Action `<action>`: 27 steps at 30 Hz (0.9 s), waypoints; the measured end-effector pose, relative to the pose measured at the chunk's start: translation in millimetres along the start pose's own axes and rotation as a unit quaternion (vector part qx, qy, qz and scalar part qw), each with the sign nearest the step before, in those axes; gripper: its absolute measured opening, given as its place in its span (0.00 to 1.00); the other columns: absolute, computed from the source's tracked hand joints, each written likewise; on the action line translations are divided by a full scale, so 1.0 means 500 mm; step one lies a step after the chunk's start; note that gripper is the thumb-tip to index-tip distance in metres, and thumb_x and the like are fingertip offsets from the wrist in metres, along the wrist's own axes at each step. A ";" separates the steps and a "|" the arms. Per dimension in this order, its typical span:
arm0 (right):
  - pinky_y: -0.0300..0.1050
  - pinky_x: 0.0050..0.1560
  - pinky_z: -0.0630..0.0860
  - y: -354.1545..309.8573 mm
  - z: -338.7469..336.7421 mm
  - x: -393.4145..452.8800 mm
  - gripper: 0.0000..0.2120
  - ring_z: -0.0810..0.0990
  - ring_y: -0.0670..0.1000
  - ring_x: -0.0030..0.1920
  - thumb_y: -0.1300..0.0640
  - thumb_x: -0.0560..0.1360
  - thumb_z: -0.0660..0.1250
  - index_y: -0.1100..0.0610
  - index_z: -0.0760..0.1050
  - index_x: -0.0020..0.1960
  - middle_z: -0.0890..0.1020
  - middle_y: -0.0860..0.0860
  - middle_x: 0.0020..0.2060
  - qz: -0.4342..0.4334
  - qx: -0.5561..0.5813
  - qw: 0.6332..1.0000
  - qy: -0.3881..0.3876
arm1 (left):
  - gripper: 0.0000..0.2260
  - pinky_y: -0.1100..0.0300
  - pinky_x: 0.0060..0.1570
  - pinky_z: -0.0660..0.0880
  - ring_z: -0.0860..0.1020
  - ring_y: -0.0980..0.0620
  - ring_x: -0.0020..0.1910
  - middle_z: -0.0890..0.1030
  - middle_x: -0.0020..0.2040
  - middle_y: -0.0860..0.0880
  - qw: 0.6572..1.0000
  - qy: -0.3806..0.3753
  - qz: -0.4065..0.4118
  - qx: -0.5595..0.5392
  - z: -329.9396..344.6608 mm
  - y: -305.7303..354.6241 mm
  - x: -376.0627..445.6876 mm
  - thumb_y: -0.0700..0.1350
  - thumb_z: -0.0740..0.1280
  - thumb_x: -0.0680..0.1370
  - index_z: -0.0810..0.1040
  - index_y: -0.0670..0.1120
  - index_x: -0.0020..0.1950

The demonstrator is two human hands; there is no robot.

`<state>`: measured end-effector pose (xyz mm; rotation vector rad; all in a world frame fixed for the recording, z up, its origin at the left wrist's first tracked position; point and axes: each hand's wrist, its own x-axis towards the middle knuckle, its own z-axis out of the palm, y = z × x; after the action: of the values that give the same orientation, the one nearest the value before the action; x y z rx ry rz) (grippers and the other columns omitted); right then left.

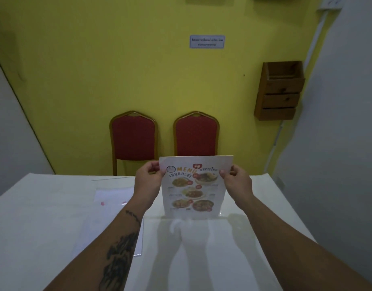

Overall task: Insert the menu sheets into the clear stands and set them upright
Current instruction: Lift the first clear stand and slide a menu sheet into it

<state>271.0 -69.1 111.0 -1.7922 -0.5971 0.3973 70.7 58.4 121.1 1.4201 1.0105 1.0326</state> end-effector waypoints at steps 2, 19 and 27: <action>0.44 0.37 0.76 -0.005 0.007 0.008 0.06 0.83 0.52 0.44 0.54 0.78 0.68 0.55 0.80 0.51 0.83 0.46 0.40 0.005 -0.006 1.000 0.007 | 0.06 0.64 0.37 0.74 0.79 0.56 0.44 0.82 0.49 0.48 1.000 -0.008 -0.005 0.005 -0.001 0.000 0.019 0.36 0.68 0.77 0.81 0.46 0.50; 0.42 0.36 0.72 -0.002 0.043 0.049 0.12 0.82 0.52 0.44 0.52 0.76 0.68 0.55 0.79 0.57 0.85 0.53 0.47 0.039 -0.044 0.996 0.068 | 0.06 0.58 0.37 0.74 0.80 0.48 0.42 0.84 0.44 0.47 0.994 -0.076 -0.071 -0.028 0.030 -0.021 0.139 0.37 0.68 0.77 0.81 0.45 0.51; 0.35 0.35 0.72 -0.001 0.026 0.052 0.16 0.83 0.46 0.45 0.60 0.76 0.70 0.55 0.78 0.64 0.85 0.51 0.49 0.030 -0.022 0.999 0.023 | 0.05 0.43 0.54 0.79 0.81 0.42 0.48 0.84 0.48 0.45 0.994 -0.073 -0.086 -0.003 0.041 -0.029 0.156 0.39 0.66 0.77 0.81 0.47 0.46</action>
<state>284.9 -44.0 108.3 -1.8601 -0.5252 0.3857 110.8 128.9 110.3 1.3569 1.0017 0.7950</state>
